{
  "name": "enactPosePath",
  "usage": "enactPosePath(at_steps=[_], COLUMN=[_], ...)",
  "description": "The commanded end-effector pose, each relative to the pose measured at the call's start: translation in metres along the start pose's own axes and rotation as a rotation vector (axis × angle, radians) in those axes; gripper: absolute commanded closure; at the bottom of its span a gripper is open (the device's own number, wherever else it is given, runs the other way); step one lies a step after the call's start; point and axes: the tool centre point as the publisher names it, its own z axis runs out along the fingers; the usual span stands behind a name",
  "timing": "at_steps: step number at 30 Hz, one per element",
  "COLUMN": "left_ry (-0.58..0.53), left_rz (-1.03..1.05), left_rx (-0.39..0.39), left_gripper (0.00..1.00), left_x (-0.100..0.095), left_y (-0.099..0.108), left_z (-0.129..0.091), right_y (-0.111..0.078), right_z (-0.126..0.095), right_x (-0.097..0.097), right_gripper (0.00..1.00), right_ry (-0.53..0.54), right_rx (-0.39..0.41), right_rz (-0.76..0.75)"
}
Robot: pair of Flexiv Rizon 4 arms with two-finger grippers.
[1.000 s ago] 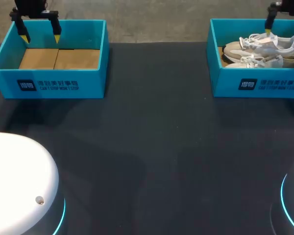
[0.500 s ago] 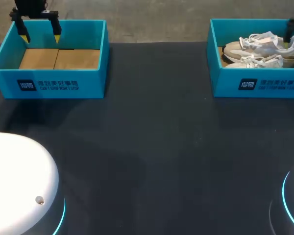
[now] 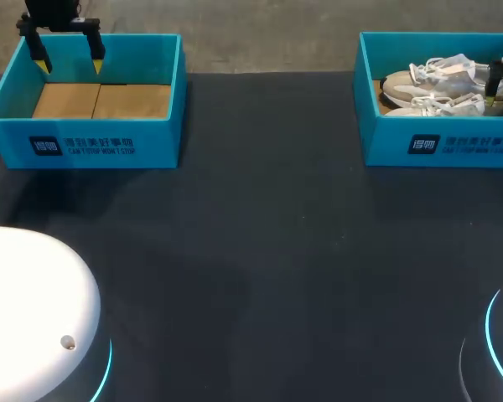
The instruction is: Take the shoe out of the shoebox, open the shoe tongue, remove and reinsert the insole, then place the shoe into the shoebox
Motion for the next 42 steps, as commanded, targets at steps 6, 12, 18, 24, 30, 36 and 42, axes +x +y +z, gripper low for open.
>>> enactPosePath(at_steps=[6, 12, 18, 24, 30, 36, 42], left_ry=[0.000, 0.000, 0.000, 0.000, 0.000, 0.000, 0.000], left_rz=[0.000, 0.000, 0.000, 0.000, 0.000, 0.000, 0.000], left_rx=[-0.001, -0.001, -0.001, -0.001, -0.001, -0.001, -0.001], left_gripper=[0.00, 0.00, 0.00, 0.00, 0.00, 0.00, 0.00], left_x=[0.000, 0.000, 0.000, 0.000, 0.000, 0.000, 0.000], left_y=[0.000, 0.000, 0.000, 0.000, 0.000, 0.000, 0.000], left_z=[0.000, 0.000, 0.000, 0.000, 0.000, 0.000, 0.000], right_y=[0.005, 0.005, 0.003, -0.001, -0.002, -0.004, -0.006], right_z=[0.030, 0.041, 0.043, 0.045, 0.036, 0.002, -0.040], right_x=[-0.004, -0.009, -0.010, -0.012, -0.018, -0.018, -0.013], right_gripper=[0.00, 0.13, 0.93, 1.00, 1.00, 1.00, 1.00], right_ry=[-0.022, -0.028, -0.045, -0.085, -0.086, -0.108, -0.108], right_rx=[0.006, 0.031, 0.039, 0.043, 0.061, 0.021, -0.003], right_rz=[0.003, 0.014, 0.021, 0.039, 0.088, 0.075, 0.032])
